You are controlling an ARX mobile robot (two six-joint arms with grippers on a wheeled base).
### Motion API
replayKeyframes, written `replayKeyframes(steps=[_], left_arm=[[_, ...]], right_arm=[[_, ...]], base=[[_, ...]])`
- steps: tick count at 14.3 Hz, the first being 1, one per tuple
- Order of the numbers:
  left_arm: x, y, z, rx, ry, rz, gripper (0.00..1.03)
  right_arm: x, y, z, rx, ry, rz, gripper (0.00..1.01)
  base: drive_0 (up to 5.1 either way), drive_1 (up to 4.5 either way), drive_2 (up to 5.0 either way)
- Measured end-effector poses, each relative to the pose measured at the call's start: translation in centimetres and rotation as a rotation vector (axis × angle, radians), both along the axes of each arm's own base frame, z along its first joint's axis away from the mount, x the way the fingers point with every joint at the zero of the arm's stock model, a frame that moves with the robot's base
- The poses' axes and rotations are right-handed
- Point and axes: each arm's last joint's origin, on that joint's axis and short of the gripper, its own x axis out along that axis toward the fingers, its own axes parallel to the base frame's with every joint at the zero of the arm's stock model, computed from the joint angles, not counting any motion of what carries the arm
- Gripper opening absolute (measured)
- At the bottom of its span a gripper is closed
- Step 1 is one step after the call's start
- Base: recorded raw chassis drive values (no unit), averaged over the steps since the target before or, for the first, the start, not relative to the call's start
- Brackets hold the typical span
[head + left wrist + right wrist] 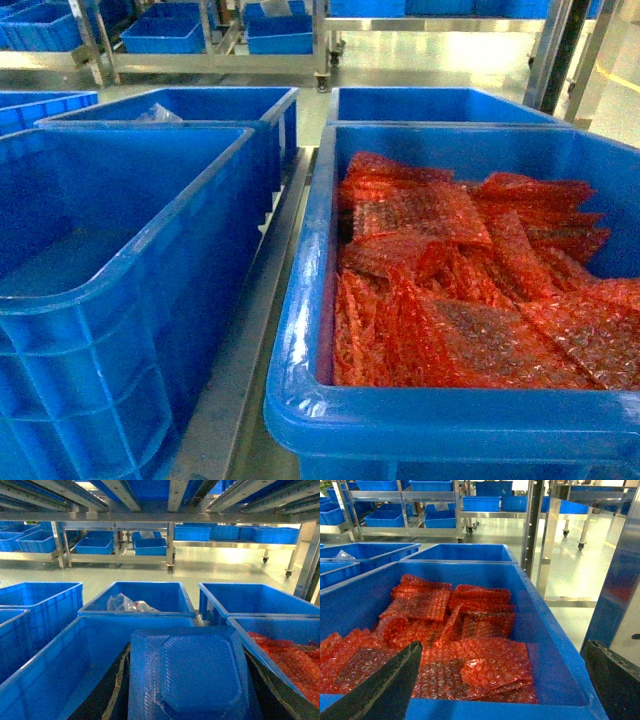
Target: Pick blue part to blue bin on bottom shelf
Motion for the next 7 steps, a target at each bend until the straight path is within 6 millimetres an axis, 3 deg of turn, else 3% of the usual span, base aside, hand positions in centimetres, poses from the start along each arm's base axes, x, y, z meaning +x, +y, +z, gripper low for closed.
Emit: replayKeyframes(steps=[7], left_arm=[[0.0,0.0,0.0,0.0,0.0,0.0,0.44]], right_arm=[[0.0,0.0,0.0,0.0,0.0,0.0,0.98]], base=[[0.0,0.0,0.0]])
